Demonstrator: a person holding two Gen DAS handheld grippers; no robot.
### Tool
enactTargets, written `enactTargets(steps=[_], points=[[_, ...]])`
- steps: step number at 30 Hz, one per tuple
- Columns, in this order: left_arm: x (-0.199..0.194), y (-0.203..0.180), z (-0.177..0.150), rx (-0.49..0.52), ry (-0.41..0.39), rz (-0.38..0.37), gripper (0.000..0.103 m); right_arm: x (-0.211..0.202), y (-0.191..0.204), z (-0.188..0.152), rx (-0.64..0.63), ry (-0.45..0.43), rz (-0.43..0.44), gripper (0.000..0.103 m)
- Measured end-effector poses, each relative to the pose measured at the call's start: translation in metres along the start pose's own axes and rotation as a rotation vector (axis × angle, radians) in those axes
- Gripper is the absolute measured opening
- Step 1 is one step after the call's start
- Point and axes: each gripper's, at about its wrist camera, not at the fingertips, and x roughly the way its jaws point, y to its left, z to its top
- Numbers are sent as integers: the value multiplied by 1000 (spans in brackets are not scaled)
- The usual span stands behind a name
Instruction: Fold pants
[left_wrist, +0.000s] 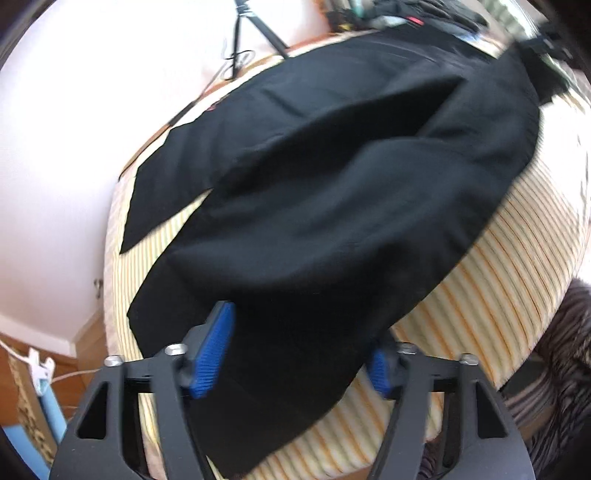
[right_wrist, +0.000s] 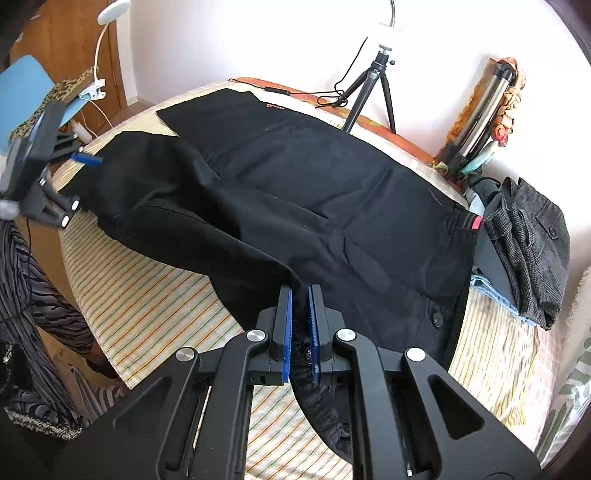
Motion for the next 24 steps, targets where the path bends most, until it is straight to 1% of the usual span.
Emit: enactTargets(steps=[1,2,5,9,12,14,16,20,24], points=[[0,6,1,-23,-1,-30,17,-2,3,-1,-5,-5,-4,8],[0,8,2,-35,-7,-35,6,-4,7,-1,-17,-15,-13,8],[-11,15,8,-48,-66,-22,5,-12,11,3,-52,-45,-57,8],[-27,31,26,-52,-129,-7,4,-22,6,20,-71,-88,-108,8],[-36,45,44,-58,-168,-1,4,-23,-1,36,-80,-111,-144,8],[-34,54,59,-43,-186,13,4,-21,-6,48,-94,-124,-172,7],[-32,61,75,-29,-200,24,4,-15,-12,63,-114,-135,-207,7],[-21,74,113,12,-204,48,4,6,-23,97,-166,-144,-292,7],[-4,91,146,32,-208,45,4,41,-46,134,-183,-123,-353,7]])
